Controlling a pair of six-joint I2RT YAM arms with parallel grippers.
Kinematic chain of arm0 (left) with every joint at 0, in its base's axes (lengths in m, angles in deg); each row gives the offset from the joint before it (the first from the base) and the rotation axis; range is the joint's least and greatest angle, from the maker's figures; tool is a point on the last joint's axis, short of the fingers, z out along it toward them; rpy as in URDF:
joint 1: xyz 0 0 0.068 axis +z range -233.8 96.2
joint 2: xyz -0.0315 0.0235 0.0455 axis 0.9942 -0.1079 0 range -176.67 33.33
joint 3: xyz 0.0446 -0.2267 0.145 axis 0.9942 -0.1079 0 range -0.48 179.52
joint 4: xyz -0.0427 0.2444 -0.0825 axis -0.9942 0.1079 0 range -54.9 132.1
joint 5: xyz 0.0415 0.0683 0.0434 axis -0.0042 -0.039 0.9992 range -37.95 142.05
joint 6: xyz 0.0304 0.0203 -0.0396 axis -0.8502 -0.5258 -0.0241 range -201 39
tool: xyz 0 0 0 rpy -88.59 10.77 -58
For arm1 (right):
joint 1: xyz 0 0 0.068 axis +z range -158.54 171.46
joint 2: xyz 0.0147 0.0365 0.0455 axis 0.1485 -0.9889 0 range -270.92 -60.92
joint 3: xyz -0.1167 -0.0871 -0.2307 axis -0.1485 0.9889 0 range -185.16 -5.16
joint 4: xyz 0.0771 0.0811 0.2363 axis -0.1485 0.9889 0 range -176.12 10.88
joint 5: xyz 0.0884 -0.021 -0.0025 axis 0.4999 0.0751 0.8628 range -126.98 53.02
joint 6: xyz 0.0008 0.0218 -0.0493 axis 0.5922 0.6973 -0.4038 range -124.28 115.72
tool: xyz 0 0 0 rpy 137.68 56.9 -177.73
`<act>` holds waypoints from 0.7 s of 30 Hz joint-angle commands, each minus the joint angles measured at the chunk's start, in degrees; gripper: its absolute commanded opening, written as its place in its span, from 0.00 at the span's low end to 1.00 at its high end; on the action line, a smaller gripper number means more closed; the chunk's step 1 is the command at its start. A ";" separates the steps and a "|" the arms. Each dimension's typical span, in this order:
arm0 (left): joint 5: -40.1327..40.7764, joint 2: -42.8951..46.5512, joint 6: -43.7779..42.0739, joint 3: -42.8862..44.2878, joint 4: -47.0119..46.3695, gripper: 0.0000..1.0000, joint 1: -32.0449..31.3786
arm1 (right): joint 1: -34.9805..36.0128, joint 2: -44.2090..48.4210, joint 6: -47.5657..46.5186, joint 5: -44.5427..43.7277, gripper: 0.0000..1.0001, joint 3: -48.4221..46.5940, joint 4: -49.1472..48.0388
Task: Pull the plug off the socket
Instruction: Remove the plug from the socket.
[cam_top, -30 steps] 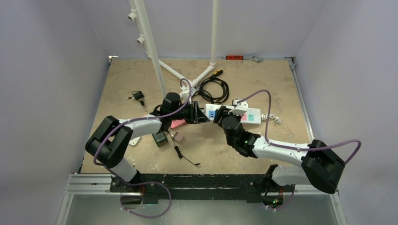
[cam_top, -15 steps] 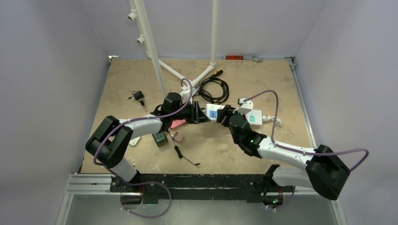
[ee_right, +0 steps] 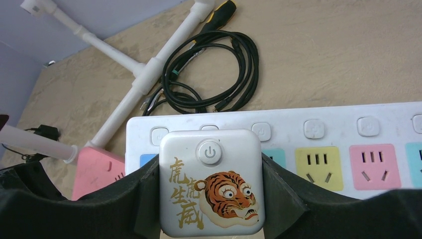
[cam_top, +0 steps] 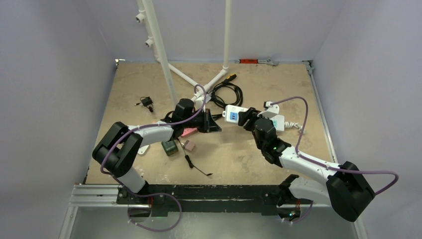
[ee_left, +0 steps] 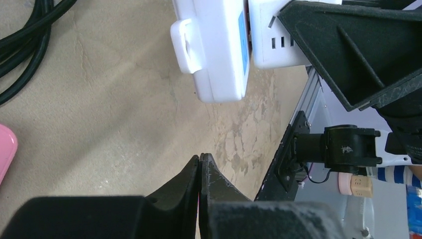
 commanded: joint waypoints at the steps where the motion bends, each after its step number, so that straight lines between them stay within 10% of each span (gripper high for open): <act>1: -3.66 1.21 -1.66 1.56 -2.88 0.03 0.16 | 0.08 1.18 3.78 2.16 0.00 0.09 -4.24; 8: -5.30 4.80 -2.37 0.96 -5.00 0.69 0.29 | 0.19 2.41 1.25 5.05 0.00 1.18 -7.59; 21: -5.76 3.67 -0.16 0.80 -6.48 0.79 1.31 | 0.20 4.89 -3.05 14.56 0.00 4.08 -16.00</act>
